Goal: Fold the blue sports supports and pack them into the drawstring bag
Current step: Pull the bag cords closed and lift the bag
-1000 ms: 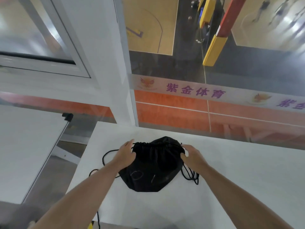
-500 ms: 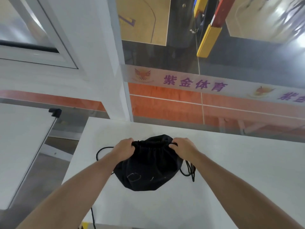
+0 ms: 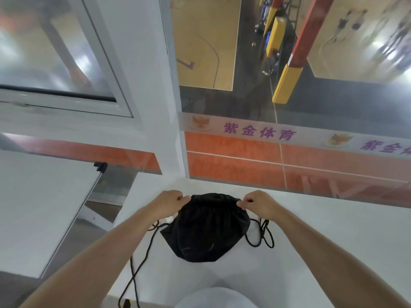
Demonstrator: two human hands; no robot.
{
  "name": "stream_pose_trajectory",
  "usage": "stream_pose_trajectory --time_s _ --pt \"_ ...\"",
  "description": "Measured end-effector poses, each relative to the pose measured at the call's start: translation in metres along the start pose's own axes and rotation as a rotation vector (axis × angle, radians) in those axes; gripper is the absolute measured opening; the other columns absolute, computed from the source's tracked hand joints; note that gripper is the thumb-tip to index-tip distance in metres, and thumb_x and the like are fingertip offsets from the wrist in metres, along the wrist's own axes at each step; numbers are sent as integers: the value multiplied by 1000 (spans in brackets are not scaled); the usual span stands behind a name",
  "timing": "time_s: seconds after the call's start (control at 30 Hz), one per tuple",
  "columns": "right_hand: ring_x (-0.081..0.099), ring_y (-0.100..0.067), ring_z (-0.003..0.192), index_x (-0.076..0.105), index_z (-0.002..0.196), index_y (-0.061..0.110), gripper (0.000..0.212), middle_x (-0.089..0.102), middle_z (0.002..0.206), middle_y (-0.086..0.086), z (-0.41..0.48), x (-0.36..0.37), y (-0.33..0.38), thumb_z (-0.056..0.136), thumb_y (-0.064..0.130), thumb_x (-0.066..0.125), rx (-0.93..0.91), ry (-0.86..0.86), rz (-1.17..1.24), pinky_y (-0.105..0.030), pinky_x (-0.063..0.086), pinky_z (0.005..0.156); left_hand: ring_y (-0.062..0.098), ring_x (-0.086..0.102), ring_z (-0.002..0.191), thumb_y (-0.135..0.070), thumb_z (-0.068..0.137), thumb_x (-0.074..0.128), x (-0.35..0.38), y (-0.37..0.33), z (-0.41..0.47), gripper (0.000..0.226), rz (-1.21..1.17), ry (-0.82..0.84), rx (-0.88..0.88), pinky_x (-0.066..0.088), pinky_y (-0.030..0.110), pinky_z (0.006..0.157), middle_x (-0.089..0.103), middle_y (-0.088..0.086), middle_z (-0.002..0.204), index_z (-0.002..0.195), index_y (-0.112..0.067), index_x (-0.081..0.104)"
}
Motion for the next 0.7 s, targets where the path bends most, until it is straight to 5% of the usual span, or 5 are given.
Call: stream_pose_trajectory --time_s 0.2,0.4,0.5,0.63,0.7 --pt "39 -4 42 72 76 16 41 51 56 7 -13 -23 -11 95 49 58 -5 -31 11 -22 32 50 14 61 69 -45 98 52 -13 18 -15 34 -127 -94 60 45 28 64 68 -5 78 75 -24 67" --pt "69 -20 93 67 68 13 45 76 97 2 -21 -57 -63 96 47 59 101 -150 27 -33 51 87 14 62 75 -43 97 55 -25 64 -20 32 -157 -188 -21 47 28 66 69 -8 79 72 -28 67" --pt "68 -19 97 67 68 12 45 76 97 5 -16 -48 -66 96 47 59 100 -125 5 -31 51 86 9 57 70 -40 99 53 -19 63 -16 32 -153 -206 -35 38 23 60 64 -10 75 74 -25 66" --pt "58 -3 66 70 73 6 48 60 63 16 -18 -33 -68 96 47 59 105 -8 2 -21 41 66 18 60 85 -39 101 46 -2 58 -3 36 106 20 -67 42 29 72 64 -3 84 72 -22 57" --pt "44 -3 49 69 70 9 48 47 50 11 -18 -25 -74 95 50 60 112 49 -5 -21 37 59 24 60 106 -31 99 43 6 36 2 23 167 26 -29 47 33 88 65 3 110 97 -20 64"
Point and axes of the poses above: each hand's wrist, its own z-axis towards the middle knuckle, its own x-axis out of the palm, y = z × x, the point moved 3 cm from there along z, towards the middle knuckle
